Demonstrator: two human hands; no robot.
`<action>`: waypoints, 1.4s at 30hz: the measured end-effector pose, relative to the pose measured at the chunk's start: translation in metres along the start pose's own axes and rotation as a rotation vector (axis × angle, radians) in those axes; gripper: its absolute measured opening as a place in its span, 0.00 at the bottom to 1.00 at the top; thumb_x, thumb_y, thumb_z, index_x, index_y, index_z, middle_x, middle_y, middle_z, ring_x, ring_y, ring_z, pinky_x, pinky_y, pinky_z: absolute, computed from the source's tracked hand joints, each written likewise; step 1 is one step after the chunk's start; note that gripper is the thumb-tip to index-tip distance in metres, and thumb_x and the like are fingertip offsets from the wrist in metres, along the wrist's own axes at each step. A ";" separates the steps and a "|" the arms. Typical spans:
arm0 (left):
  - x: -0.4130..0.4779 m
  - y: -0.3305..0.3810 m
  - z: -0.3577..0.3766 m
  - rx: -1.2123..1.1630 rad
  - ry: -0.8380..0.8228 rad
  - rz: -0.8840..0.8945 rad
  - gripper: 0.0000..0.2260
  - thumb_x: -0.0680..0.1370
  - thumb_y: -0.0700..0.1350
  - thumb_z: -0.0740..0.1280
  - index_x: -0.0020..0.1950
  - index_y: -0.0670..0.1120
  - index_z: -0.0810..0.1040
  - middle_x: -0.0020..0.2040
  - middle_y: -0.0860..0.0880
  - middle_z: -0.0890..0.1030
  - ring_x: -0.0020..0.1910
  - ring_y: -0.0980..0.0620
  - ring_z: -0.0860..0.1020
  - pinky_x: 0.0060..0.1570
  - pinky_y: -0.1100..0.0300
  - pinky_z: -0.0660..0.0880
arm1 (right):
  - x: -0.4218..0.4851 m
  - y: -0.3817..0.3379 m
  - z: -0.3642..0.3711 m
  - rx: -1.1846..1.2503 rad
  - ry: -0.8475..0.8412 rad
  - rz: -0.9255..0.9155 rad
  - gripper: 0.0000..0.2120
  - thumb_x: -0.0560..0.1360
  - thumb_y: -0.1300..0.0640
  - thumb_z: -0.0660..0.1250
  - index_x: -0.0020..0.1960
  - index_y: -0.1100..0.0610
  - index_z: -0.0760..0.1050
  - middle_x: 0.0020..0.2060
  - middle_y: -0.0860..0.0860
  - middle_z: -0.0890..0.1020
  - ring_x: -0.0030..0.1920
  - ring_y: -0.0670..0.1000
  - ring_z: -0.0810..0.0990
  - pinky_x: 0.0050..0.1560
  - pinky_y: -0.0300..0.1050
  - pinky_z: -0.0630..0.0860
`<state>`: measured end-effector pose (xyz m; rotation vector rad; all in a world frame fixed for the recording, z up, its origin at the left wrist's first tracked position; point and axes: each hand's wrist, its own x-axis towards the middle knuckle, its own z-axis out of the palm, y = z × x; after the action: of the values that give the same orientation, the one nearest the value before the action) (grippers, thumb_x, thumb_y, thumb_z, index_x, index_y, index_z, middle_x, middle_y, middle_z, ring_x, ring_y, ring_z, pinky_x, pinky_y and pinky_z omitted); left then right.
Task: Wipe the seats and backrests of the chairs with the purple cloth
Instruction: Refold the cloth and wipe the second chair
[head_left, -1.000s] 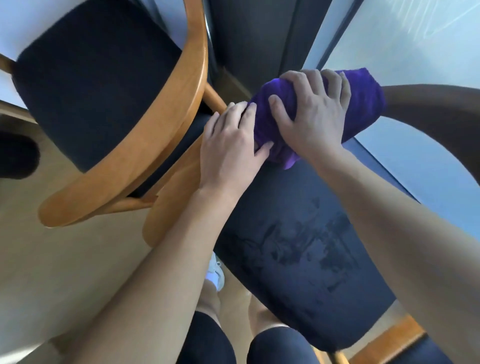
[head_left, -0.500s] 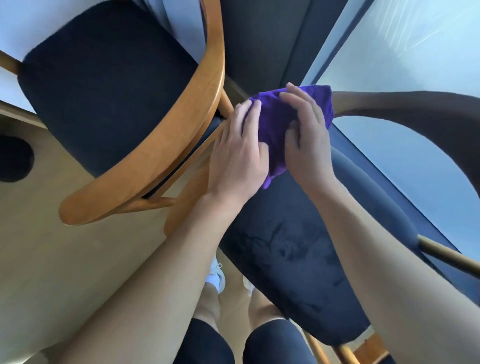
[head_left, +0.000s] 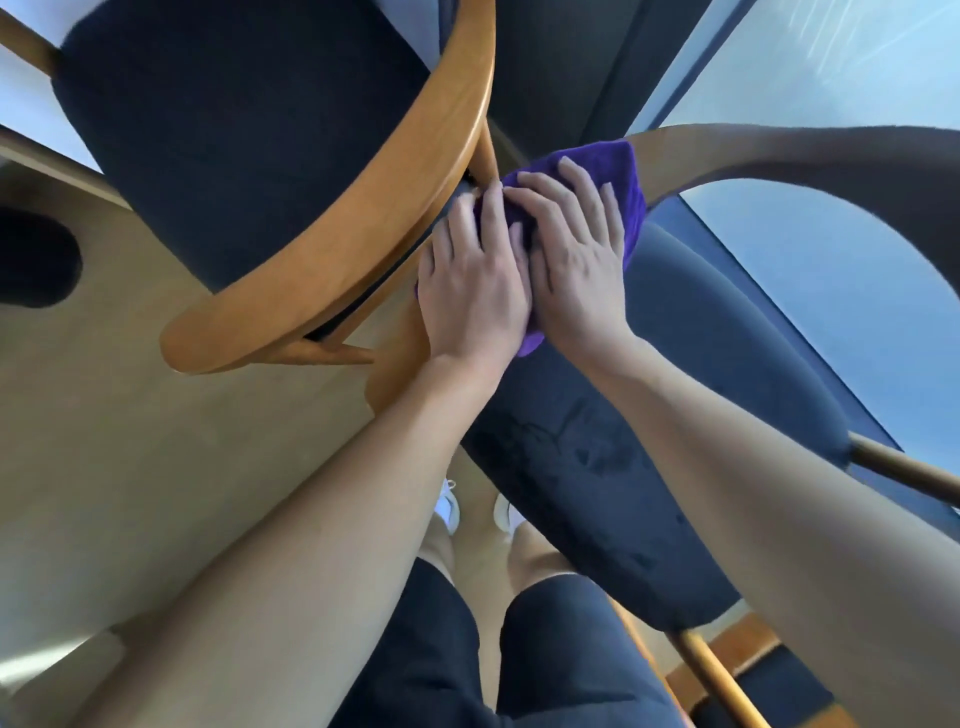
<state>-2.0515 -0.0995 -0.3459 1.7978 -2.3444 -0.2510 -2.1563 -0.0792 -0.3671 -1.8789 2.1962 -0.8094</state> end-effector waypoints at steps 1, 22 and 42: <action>-0.009 -0.008 -0.003 -0.003 0.010 -0.019 0.21 0.86 0.51 0.49 0.74 0.45 0.69 0.68 0.44 0.75 0.63 0.48 0.76 0.59 0.55 0.72 | -0.006 -0.009 0.003 0.005 -0.007 -0.012 0.18 0.85 0.51 0.53 0.69 0.52 0.74 0.68 0.47 0.75 0.76 0.52 0.63 0.78 0.57 0.53; -0.093 -0.081 -0.019 -0.217 0.064 -0.184 0.18 0.85 0.46 0.56 0.71 0.40 0.73 0.65 0.42 0.76 0.60 0.44 0.76 0.58 0.49 0.75 | -0.072 -0.078 0.034 0.130 -0.028 -0.158 0.18 0.85 0.54 0.54 0.69 0.55 0.75 0.70 0.49 0.75 0.76 0.50 0.65 0.77 0.53 0.55; 0.039 0.045 0.009 -0.055 -0.029 -0.070 0.20 0.86 0.50 0.50 0.72 0.44 0.72 0.66 0.43 0.76 0.61 0.42 0.76 0.58 0.49 0.72 | 0.032 0.048 -0.007 -0.042 0.059 -0.034 0.14 0.84 0.53 0.58 0.68 0.53 0.75 0.67 0.46 0.77 0.74 0.48 0.66 0.77 0.50 0.57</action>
<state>-2.1051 -0.1251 -0.3425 1.8645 -2.2734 -0.3493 -2.2077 -0.1035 -0.3771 -1.9410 2.2387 -0.8409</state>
